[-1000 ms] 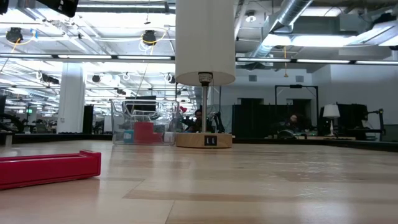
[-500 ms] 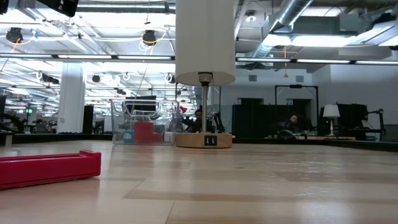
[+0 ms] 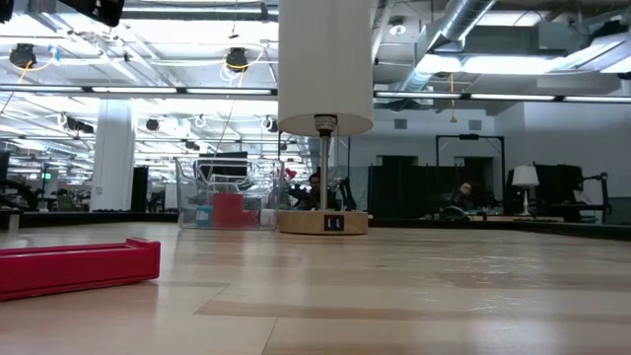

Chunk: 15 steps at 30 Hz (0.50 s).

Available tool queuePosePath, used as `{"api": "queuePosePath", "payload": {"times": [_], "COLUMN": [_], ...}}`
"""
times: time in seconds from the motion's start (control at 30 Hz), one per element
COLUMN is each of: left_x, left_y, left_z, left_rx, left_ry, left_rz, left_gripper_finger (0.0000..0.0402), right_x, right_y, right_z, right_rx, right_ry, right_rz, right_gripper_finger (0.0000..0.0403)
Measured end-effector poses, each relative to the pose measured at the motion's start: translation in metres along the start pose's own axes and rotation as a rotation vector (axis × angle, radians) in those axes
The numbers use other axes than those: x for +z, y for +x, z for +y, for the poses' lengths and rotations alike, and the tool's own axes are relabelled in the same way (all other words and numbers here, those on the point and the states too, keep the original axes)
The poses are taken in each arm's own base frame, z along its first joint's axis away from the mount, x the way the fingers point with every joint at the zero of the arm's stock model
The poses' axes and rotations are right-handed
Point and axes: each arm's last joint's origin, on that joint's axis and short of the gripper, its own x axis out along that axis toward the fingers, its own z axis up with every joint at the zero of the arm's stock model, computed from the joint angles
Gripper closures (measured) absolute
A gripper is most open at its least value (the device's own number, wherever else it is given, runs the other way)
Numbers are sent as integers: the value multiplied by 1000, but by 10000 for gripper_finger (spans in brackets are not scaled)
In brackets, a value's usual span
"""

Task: Pick & Place Office items
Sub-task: Put the blue digital timer into the yellow basket, then put the red digital timer into the yellow basket

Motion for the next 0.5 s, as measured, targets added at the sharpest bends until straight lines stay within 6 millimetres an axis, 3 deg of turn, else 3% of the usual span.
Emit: {"api": "queuePosePath", "payload": {"times": [0.4, 0.5], "left_x": [0, 0], "left_y": [0, 0], "left_z": [0, 0], "left_rx": [0, 0], "left_ry": [0, 0], "left_rz": [0, 0], "left_gripper_finger": [219, 219], "right_x": [0, 4], "right_y": [0, -1], "right_z": [1, 5], "right_rx": [30, 114], "right_ry": [0, -21], "right_rz": [-23, -126], "right_gripper_finger": [173, 173]}}
